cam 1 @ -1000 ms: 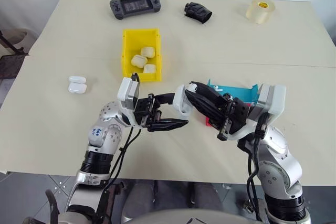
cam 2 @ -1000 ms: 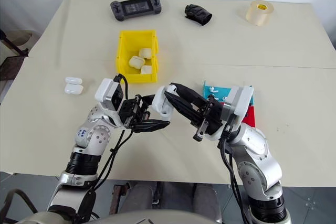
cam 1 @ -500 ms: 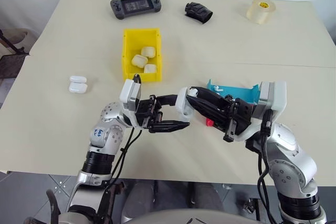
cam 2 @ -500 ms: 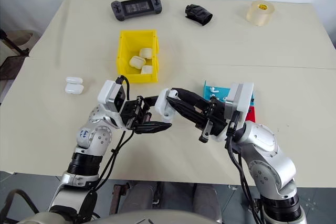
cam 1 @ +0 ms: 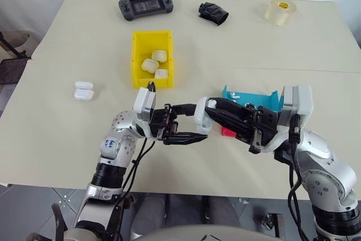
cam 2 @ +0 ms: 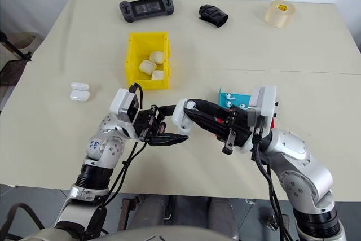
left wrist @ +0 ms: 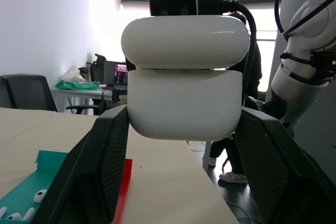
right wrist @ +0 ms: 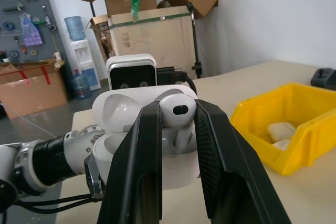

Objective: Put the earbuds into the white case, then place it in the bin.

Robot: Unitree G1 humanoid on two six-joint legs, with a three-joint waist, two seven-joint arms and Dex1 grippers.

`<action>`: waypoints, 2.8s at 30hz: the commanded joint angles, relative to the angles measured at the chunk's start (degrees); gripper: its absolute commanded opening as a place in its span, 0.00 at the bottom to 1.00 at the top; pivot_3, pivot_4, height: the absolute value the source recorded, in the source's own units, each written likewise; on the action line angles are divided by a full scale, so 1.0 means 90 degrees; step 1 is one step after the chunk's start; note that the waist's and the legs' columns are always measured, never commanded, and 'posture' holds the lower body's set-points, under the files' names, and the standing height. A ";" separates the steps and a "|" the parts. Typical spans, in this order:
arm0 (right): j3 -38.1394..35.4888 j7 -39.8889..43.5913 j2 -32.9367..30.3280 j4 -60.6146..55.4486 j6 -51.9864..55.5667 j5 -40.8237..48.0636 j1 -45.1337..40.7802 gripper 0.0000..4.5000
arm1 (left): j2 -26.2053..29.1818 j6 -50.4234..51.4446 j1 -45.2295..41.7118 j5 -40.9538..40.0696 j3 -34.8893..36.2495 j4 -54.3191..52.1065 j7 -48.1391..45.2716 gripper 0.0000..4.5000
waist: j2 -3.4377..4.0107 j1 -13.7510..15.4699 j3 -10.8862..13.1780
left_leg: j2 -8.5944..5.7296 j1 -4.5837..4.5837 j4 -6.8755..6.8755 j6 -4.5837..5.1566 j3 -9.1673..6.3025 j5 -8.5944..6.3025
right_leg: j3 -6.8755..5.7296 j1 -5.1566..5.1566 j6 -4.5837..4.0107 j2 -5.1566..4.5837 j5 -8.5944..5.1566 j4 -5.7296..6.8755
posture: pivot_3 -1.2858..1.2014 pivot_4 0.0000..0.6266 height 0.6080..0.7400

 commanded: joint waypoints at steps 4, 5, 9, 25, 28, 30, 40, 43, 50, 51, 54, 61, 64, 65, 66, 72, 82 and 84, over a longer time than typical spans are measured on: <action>-0.0085 0.0111 -0.0157 0.0046 0.0393 0.0355 0.0008 0.28 | -0.0119 -0.0343 -0.0057 -0.0271 0.0296 -0.0226 0.0046 0.61 | -0.0001 0.0001 0.0001 | 0.0000 -0.0002 0.0000 0.0000 0.0000 0.0000 | -0.0001 0.0000 0.0000 -0.0001 0.0000 -0.0004 | 0.52 0.24 1.00; -0.0129 0.0103 -0.0158 0.0041 0.0409 0.0416 -0.0021 0.35 | -0.0130 -0.0354 -0.0036 -0.0264 0.0288 -0.0242 0.0047 0.61 | -0.0002 0.0002 0.0001 | 0.0001 -0.0002 0.0000 0.0000 0.0000 0.0000 | -0.0001 0.0001 0.0000 -0.0001 0.0000 -0.0004 | 0.52 0.24 1.00; -0.0295 0.0180 -0.0255 -0.0018 0.0454 0.0484 -0.0130 0.64 | -0.0170 -0.0389 0.0005 -0.0226 0.0305 -0.0224 0.0012 0.61 | -0.0002 0.0005 0.0001 | 0.0001 -0.0003 0.0000 0.0000 0.0000 0.0000 | -0.0002 0.0001 0.0000 0.0000 0.0000 -0.0026 | 0.52 0.24 1.00; -0.3108 0.2292 -0.1515 0.1097 -0.0772 -0.1001 0.2511 1.00 | 0.0250 -0.1185 0.0561 0.0184 0.0215 0.0014 -0.0590 0.61 | -0.0003 0.0036 0.0002 | -0.0018 -0.0005 -0.0006 0.0015 0.0010 -0.0007 | -0.0012 0.0023 0.0001 -0.0001 0.0001 -0.0043 | 0.52 0.24 1.00; -0.3438 0.2647 -0.1520 0.1821 -0.1297 -0.1535 0.2899 1.00 | 0.0280 -0.1328 0.0671 0.0266 0.0171 -0.0001 -0.0563 0.61 | -0.0004 0.0025 0.0002 | -0.0017 -0.0001 -0.0005 0.0016 0.0014 -0.0007 | -0.0012 0.0029 0.0001 0.0000 0.0001 -0.0048 | 0.52 0.24 1.00; -0.3470 0.2797 -0.1551 0.2210 -0.1640 -0.1847 0.2891 1.00 | 0.0279 -0.1388 0.0738 0.0307 0.0123 -0.0053 -0.0520 0.61 | -0.0003 0.0008 0.0002 | -0.0015 0.0006 -0.0003 0.0015 0.0016 -0.0006 | -0.0009 0.0029 0.0001 0.0000 0.0001 -0.0057 | 0.52 0.24 1.00; -0.2040 0.2255 -0.2728 0.2811 0.0072 -0.2268 0.0558 1.00 | 0.0290 -0.1419 0.1152 0.0328 -0.0032 -0.0539 -0.0094 0.61 | 0.0012 -0.0001 0.0005 | 0.0012 0.0013 0.0004 0.0010 0.0022 -0.0004 | -0.0001 0.0028 0.0001 -0.0001 0.0001 -0.0053 | 0.52 0.24 1.00; -0.0822 0.2302 -0.2956 0.3375 0.0798 -0.2703 -0.1252 1.00 | 0.0293 -0.1418 0.1246 0.0335 -0.0041 -0.0668 0.0089 0.61 | 0.0022 -0.0002 0.0010 | 0.0011 0.0007 0.0006 0.0009 0.0020 -0.0003 | -0.0002 0.0024 -0.0001 -0.0005 0.0001 -0.0060 | 0.52 0.24 1.00; 0.1407 0.2810 -0.2624 0.4984 0.1459 -0.4125 -0.4029 1.00 | 0.0262 -0.1453 0.1348 0.0375 -0.0177 -0.0842 0.0359 0.61 | 0.0026 -0.0003 0.0012 | -0.0002 -0.0026 0.0003 0.0007 -0.0002 -0.0005 | -0.0010 -0.0005 0.0000 -0.0012 0.0001 -0.0065 | 0.52 0.24 1.00; 0.1723 0.2899 -0.2506 0.5340 0.1339 -0.4424 -0.4372 1.00 | 0.0247 -0.1463 0.1352 0.0381 -0.0190 -0.0859 0.0406 0.61 | 0.0027 -0.0030 0.0013 | -0.0006 -0.0035 0.0003 0.0007 0.0005 -0.0005 | -0.0010 -0.0007 0.0000 -0.0015 0.0001 -0.0064 | 0.52 0.24 1.00; 0.2263 0.3075 -0.2151 0.6267 0.1005 -0.5021 -0.5088 1.00 | 0.0237 -0.1486 0.1360 0.0395 -0.0232 -0.0895 0.0498 0.61 | 0.0026 -0.0040 0.0013 | -0.0002 -0.0042 0.0004 0.0008 0.0004 -0.0004 | -0.0017 -0.0017 0.0001 -0.0009 0.0002 -0.0055 | 0.52 0.24 1.00; 0.2922 0.3736 -0.1568 0.8019 -0.0018 -0.5989 -0.6083 1.00 | 0.0274 -0.1514 0.1443 0.0422 -0.0260 -0.1075 0.0741 0.61 | 0.0027 -0.0020 0.0013 | -0.0008 -0.0086 0.0017 0.0003 0.0004 -0.0001 | -0.0017 -0.0078 0.0002 -0.0012 0.0002 0.0008 | 0.52 0.24 1.00; 0.2990 0.4012 -0.1552 0.8383 -0.0334 -0.6250 -0.6241 1.00 | 0.0308 -0.1518 0.1487 0.0416 -0.0250 -0.1138 0.0822 0.61 | 0.0027 -0.0019 0.0013 | -0.0017 -0.0092 0.0018 0.0003 0.0008 -0.0001 | -0.0016 -0.0087 0.0002 -0.0012 0.0002 0.0014 | 0.52 0.24 1.00; 0.2980 0.4148 -0.1561 0.8438 -0.0360 -0.6286 -0.6263 1.00 | 0.0317 -0.1518 0.1501 0.0413 -0.0252 -0.1157 0.0843 0.61 | 0.0027 -0.0025 0.0013 | -0.0017 -0.0092 0.0018 0.0003 0.0010 -0.0001 | -0.0016 -0.0089 0.0002 -0.0011 0.0002 0.0016 | 0.52 0.24 1.00; 0.2963 0.4268 -0.1565 0.8479 -0.0370 -0.6315 -0.6280 1.00 | 0.0328 -0.1519 0.1515 0.0410 -0.0254 -0.1174 0.0858 0.61 | 0.0027 -0.0035 0.0013 | -0.0018 -0.0091 0.0018 0.0003 0.0012 0.0000 | -0.0015 -0.0090 0.0002 -0.0010 0.0002 0.0017 | 0.52 0.24 1.00; 0.2917 0.4493 -0.1544 0.8635 -0.0539 -0.6602 -0.6285 1.00 | 0.0347 -0.1507 0.1524 0.0398 -0.0249 -0.1201 0.0919 0.61 | 0.0027 -0.0082 0.0013 | -0.0018 -0.0091 0.0018 0.0000 0.0012 0.0001 | -0.0015 -0.0092 0.0002 -0.0005 0.0002 0.0020 | 0.52 0.24 1.00; 0.2878 0.4448 -0.1383 0.8797 -0.0916 -0.6978 -0.6131 1.00 | 0.0376 -0.1521 0.1440 0.0380 -0.0196 -0.1157 0.0971 0.61 | 0.0028 -0.0155 0.0013 | -0.0018 -0.0091 0.0017 0.0000 0.0012 0.0001 | -0.0014 -0.0095 0.0002 -0.0005 0.0002 0.0024 | 0.52 0.24 1.00; 0.2844 0.4434 -0.1338 0.8774 -0.0912 -0.6996 -0.6126 1.00 | 0.0386 -0.1521 0.1441 0.0379 -0.0192 -0.1158 0.0975 0.61 | 0.0028 -0.0158 0.0013 | -0.0018 -0.0091 0.0017 -0.0001 0.0012 0.0002 | -0.0015 -0.0095 0.0002 -0.0004 0.0002 0.0026 | 0.52 0.24 1.00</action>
